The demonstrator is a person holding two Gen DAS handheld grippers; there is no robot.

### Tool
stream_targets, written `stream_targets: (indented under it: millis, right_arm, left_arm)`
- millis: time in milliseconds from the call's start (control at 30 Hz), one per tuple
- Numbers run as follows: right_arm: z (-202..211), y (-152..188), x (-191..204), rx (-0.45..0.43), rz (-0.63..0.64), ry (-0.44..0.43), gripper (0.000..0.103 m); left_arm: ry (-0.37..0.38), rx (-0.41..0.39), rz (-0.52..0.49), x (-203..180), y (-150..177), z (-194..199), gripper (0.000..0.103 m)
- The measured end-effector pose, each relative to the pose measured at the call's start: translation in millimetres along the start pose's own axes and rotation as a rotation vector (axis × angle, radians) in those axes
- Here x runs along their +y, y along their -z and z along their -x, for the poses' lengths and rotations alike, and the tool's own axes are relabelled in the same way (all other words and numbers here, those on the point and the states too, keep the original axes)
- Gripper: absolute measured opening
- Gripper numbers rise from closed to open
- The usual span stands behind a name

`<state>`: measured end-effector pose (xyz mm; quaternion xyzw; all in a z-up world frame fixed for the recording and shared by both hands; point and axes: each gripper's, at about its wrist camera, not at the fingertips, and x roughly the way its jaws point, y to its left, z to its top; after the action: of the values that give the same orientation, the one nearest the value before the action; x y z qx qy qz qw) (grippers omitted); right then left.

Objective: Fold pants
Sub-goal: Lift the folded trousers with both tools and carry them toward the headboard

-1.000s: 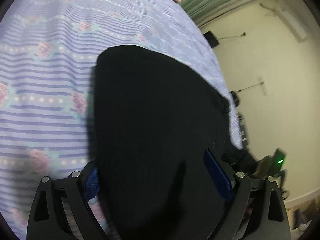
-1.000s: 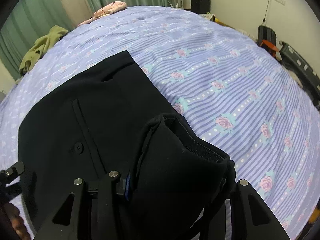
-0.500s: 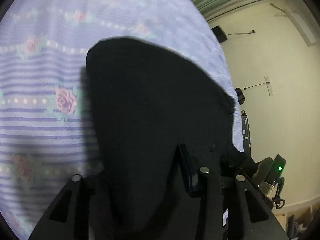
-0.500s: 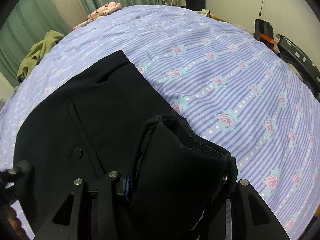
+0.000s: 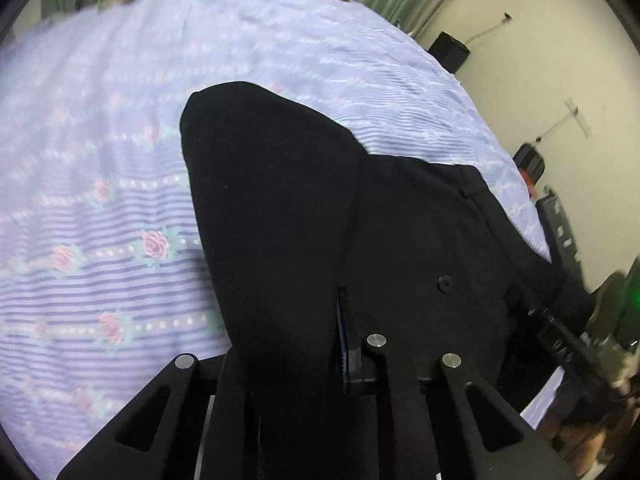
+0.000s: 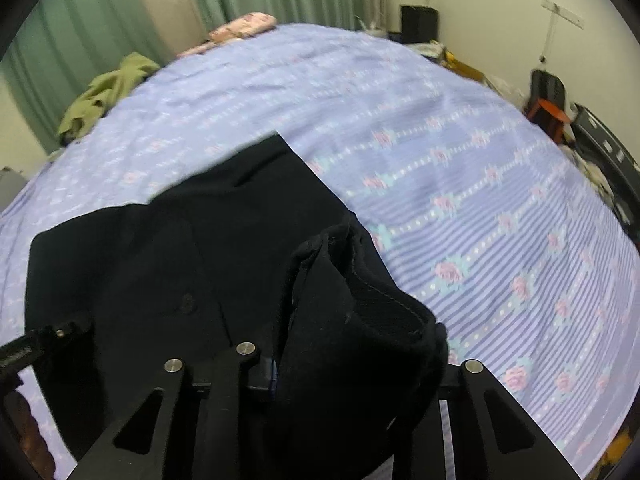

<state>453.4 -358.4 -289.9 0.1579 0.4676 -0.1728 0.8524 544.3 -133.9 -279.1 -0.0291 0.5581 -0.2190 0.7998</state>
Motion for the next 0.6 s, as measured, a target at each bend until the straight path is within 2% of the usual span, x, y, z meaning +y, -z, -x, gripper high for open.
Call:
stream_targets:
  millis: [133, 267, 467, 600]
  right_arm:
    - [39, -7, 1, -0.034, 0.04, -0.05, 0.027]
    - [90, -5, -5, -0.065, 0.088, -0.097, 0.027]
    - [185, 4, -15, -0.143, 0.199, -0.161, 0.026]
    - [244, 13, -18, -0.204, 0.288, -0.216, 0.026]
  left_arm:
    - [-0.039, -0.001, -0.026, -21, 14, 35, 0.016]
    - [-0.033, -0.029, 0.028, -31, 34, 85, 0.016]
    - [-0.078, -0.118, 0.036, -68, 83, 182, 0.016]
    - [-0.134, -0.2, 0.033, -91, 119, 244, 0.016]
